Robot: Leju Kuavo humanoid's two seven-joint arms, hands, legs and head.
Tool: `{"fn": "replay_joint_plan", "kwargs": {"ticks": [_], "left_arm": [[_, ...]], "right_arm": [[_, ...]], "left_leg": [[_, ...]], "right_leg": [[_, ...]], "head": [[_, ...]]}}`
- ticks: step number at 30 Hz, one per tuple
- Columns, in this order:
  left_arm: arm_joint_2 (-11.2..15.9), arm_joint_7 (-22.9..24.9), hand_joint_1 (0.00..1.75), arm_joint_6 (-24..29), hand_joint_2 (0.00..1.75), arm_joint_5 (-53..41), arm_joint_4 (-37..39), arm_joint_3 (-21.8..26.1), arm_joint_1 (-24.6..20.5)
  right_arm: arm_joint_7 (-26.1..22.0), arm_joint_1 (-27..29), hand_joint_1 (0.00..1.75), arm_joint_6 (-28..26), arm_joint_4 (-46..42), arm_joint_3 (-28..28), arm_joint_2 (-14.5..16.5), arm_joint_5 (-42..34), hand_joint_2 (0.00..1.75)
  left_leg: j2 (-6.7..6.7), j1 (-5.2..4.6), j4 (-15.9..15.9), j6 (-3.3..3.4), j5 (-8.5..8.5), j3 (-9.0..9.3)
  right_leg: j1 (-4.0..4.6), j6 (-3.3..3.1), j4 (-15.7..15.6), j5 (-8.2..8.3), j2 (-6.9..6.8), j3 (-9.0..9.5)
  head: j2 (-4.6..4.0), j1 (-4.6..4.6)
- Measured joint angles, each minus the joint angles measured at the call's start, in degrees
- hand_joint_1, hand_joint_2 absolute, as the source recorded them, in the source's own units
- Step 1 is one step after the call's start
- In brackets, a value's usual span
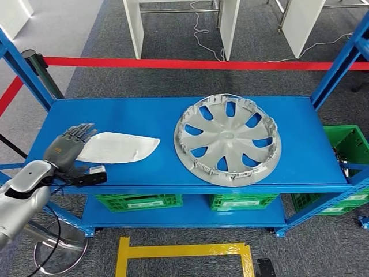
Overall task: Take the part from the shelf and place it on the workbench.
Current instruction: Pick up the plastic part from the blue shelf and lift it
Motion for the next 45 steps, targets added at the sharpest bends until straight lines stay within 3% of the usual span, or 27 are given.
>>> {"fn": "replay_joint_plan", "kwargs": {"ticks": [2, 5, 6, 7, 8, 10, 12, 15, 17, 20, 21, 22, 23, 24, 26, 27, 29, 31, 33, 35, 36, 37, 38, 41, 43, 45], "left_arm": [[-0.67, -0.31, 0.00, 2.31, 1.75, -0.04, 0.79, 0.47, 0.07], [-2.03, -1.15, 0.00, 4.69, 1.75, 0.26, 1.87, 1.30, 0.28], [-2.50, -1.45, 0.00, 4.98, 1.75, 0.43, 2.16, 1.45, 0.43], [-2.91, -1.68, 0.00, 5.12, 1.75, 0.58, 2.41, 1.58, 0.55], [-3.24, -1.82, 0.00, 5.22, 1.75, 0.70, 2.58, 1.73, 0.61], [-3.78, -2.21, 0.00, 5.47, 1.75, 1.06, 2.85, 2.24, 0.59], [-4.51, -2.96, 0.00, 5.75, 1.75, 1.85, 3.08, 2.84, 0.55], [-6.08, -4.06, 0.00, 5.51, 1.75, 3.21, 3.35, 3.54, 0.95], [-7.16, -4.35, 0.00, 4.97, 1.75, 3.87, 3.40, 3.95, 1.16], [-8.60, -4.59, 0.00, 3.93, 1.75, 4.68, 3.43, 4.15, 1.91], [-8.98, -4.66, 0.00, 3.51, 1.75, 4.97, 3.45, 4.15, 2.36], [-9.30, -4.70, 0.00, 3.12, 1.75, 5.25, 3.46, 4.15, 2.81], [-9.57, -4.74, 0.00, 2.80, 1.75, 5.55, 3.48, 4.15, 3.18], [-9.84, -4.79, 0.00, 2.57, 1.75, 5.82, 3.48, 4.16, 3.48], [-10.20, -4.96, 0.00, 2.36, 1.75, 6.18, 3.49, 4.19, 3.88], [-10.29, -5.04, 0.00, 2.35, 1.75, 6.25, 3.49, 4.21, 4.03], [-10.31, -5.20, 0.00, 2.36, 1.75, 6.38, 3.50, 4.27, 4.33], [-10.35, -5.39, 0.61, 1.96, 1.75, 6.68, 3.51, 4.33, 4.64], [-10.28, -5.55, 1.48, 0.63, 1.75, 7.27, 3.60, 4.39, 4.95], [-10.14, -5.66, 1.75, -0.82, 1.75, 7.86, 3.86, 4.42, 5.47], [-10.10, -5.74, 1.75, -1.30, 1.75, 8.08, 4.03, 4.44, 5.77], [-10.06, -5.82, 1.75, -1.64, 1.75, 8.21, 4.20, 4.48, 5.98], [-9.97, -5.92, 1.75, -1.94, 1.75, 8.32, 4.34, 4.52, 6.09], [-9.46, -6.12, 1.75, -2.40, 1.75, 8.35, 4.66, 4.66, 6.08], [-9.22, -6.16, 1.75, -2.41, 1.75, 8.37, 4.81, 4.78, 6.09], [-9.13, -6.30, 1.75, -2.45, 1.75, 8.40, 4.91, 5.03, 6.05]], "right_arm": [[0.10, -0.12, 0.00, -0.06, 0.00, -0.04, -0.02, 0.39, 0.00], [0.38, -0.26, 0.00, -0.01, 0.00, -0.05, -0.03, 0.96, 0.00], [0.48, -0.26, 0.00, 0.01, 0.00, -0.05, -0.03, 1.10, 0.00], [0.55, -0.26, 0.00, 0.00, 0.00, -0.05, -0.03, 1.20, 0.00], [0.59, -0.28, 0.00, 0.00, 0.00, -0.05, -0.03, 1.23, 0.00], [0.60, -0.33, 0.00, -0.01, 0.00, -0.07, -0.03, 1.27, 0.00], [0.60, -0.38, 0.00, 0.01, 0.00, -0.07, -0.03, 1.34, 0.00], [0.59, -0.41, 0.00, -0.01, 0.00, -0.07, -0.03, 1.39, 0.00], [0.53, -0.49, 0.00, -0.07, 0.00, -0.07, -0.03, 1.39, 0.00], [0.49, -0.41, 0.00, -0.11, 0.00, -0.07, -0.03, 1.39, 0.00], [0.49, -0.30, 0.00, -0.11, 0.00, -0.07, -0.03, 1.39, 0.00], [0.45, -0.19, 0.00, -0.11, 0.00, -0.07, -0.03, 1.38, 0.00], [0.40, -0.12, 0.00, -0.12, 0.00, -0.07, -0.04, 1.37, 0.00], [0.33, -0.10, 0.00, -0.13, 0.00, -0.07, -0.05, 1.35, 0.00], [0.17, -0.21, 0.00, -0.14, 0.00, -0.07, -0.11, 1.33, 0.00], [0.11, -0.22, 0.00, -0.14, 0.00, -0.07, -0.13, 1.35, 0.00], [0.03, -0.08, 0.00, -0.14, 0.01, -0.07, -0.14, 1.38, 0.00], [0.01, 0.05, 0.00, -0.15, 0.02, -0.08, -0.16, 1.39, 0.00], [-0.05, 0.02, 0.00, -0.18, 0.01, -0.10, -0.19, 1.40, 0.00], [-0.13, 0.09, 0.00, -0.18, 0.00, -0.13, -0.22, 1.40, 0.00], [-0.15, 0.17, 0.00, -0.17, 0.00, -0.13, -0.22, 1.39, 0.00], [-0.16, 0.25, 0.00, -0.15, 0.00, -0.14, -0.23, 1.40, 0.00], [-0.17, 0.30, 0.00, -0.15, 0.00, -0.14, -0.23, 1.41, 0.00], [-0.20, 0.25, 0.00, -0.14, 0.00, -0.14, -0.23, 1.41, 0.00], [-0.23, 0.28, 0.00, -0.14, 0.00, -0.15, -0.23, 1.41, 0.00], [-0.25, 0.33, 0.00, -0.14, 0.00, -0.16, -0.23, 1.41, 0.00]], "left_leg": [[0.06, 0.14, 2.87, -0.62, -1.98, -1.20], [0.11, 0.55, 13.85, -1.35, -6.92, -6.17], [0.11, 0.67, 16.10, -1.47, -7.35, -7.24], [0.12, 0.79, 16.11, -1.54, -6.57, -7.28], [0.13, 0.92, 13.69, -1.55, -4.73, -6.17], [0.15, 1.05, 5.56, -1.47, -0.71, -2.30], [0.09, 0.87, 0.49, -1.15, 0.47, -0.04], [-0.03, 0.66, -0.28, -0.26, 0.31, 0.03], [0.00, 0.81, -0.65, 0.55, 0.58, 0.20], [0.12, 0.67, -0.74, 1.22, 0.61, 0.25], [0.14, 0.57, -0.73, 1.29, 0.58, 0.27], [0.12, 0.49, -0.72, 1.33, 0.56, 0.29], [0.06, 0.44, -0.68, 1.34, 0.54, 0.33], [-0.03, 0.42, -0.61, 1.30, 0.47, 0.37], [-0.16, 0.25, -0.34, 1.02, 0.25, 0.26], [-0.19, 0.15, -0.22, 0.79, 0.20, 0.17], [-0.20, 0.08, -0.19, 0.37, 0.29, 0.10], [-0.20, 0.17, 0.12, -0.17, -0.22, 0.10], [-0.13, 0.32, 3.87, -0.84, -2.67, -1.42], [-0.08, 0.54, 11.50, -1.37, -6.18, -4.82], [-0.08, 0.62, 14.66, -1.54, -7.19, -6.30], [-0.07, 0.66, 15.91, -1.61, -7.09, -6.94], [-0.06, 0.69, 14.77, -1.60, -5.83, -6.46], [0.02, 0.63, 3.30, -1.08, -0.41, -1.01], [-0.01, 0.43, -0.47, -0.63, 0.26, 0.71], [-0.10, 0.34, -0.77, -0.09, 0.31, 0.71]], "right_leg": [[-0.29, -0.57, -0.36, 0.21, -0.07, 0.19], [-0.35, -0.90, -0.43, 0.18, -0.18, 0.25], [-0.37, -0.92, -0.42, 0.16, -0.21, 0.28], [-0.40, -0.90, -0.42, 0.14, -0.21, 0.34], [-0.44, -0.86, -0.41, 0.12, -0.20, 0.44], [-0.42, -0.54, -0.40, 0.01, -0.11, 0.63], [-0.30, 0.12, -0.38, 0.04, -0.06, 0.48], [-0.42, 1.22, -0.48, 0.07, -0.18, 0.19], [-0.47, 1.69, 1.76, -1.56, -0.24, -0.97], [-0.46, 1.95, 12.65, -6.51, -0.26, -6.17], [-0.46, 1.98, 15.41, -7.22, -0.26, -7.56], [-0.45, 1.96, 16.08, -6.83, -0.26, -7.97], [-0.45, 1.85, 14.29, -5.36, -0.26, -7.19], [-0.44, 1.68, 10.46, -3.20, -0.26, -5.39], [-0.34, 1.31, 2.79, -0.46, -0.21, -1.47], [-0.27, 1.15, 0.58, 0.01, -0.16, -0.27], [-0.14, 0.88, -0.21, -0.10, -0.08, 0.28], [-0.36, 0.33, -0.46, 0.10, -0.18, 0.49], [-0.63, -0.27, -0.80, 0.28, -0.25, 0.69], [-0.60, -0.50, -0.82, 0.26, -0.25, 0.71], [-0.59, -0.52, -0.81, 0.25, -0.27, 0.73], [-0.59, -0.53, -0.80, 0.24, -0.28, 0.75], [-0.59, -0.53, -0.80, 0.24, -0.29, 0.79], [-0.51, -0.29, -0.76, 0.18, -0.22, 0.95], [-0.37, 0.27, -0.79, 0.25, -0.16, 0.82], [-0.36, 1.00, -0.97, 0.37, -0.18, 0.77]], "head": [[0.00, -0.13], [0.00, -0.20], [0.00, -0.19], [0.00, -0.20], [0.00, -0.19], [0.00, -0.18], [0.00, -0.16], [0.00, -0.11], [0.00, 0.00], [0.00, 0.17], [0.00, 0.15], [0.00, 0.16], [0.00, 0.16], [0.00, 0.17], [0.00, 0.15], [0.00, 0.13], [0.00, 0.11], [0.00, 0.09], [0.00, -0.11], [0.00, -0.23], [0.00, -0.23], [0.00, -0.23], [0.00, -0.24], [0.00, -0.24], [0.00, -0.19], [0.00, -0.15]]}}
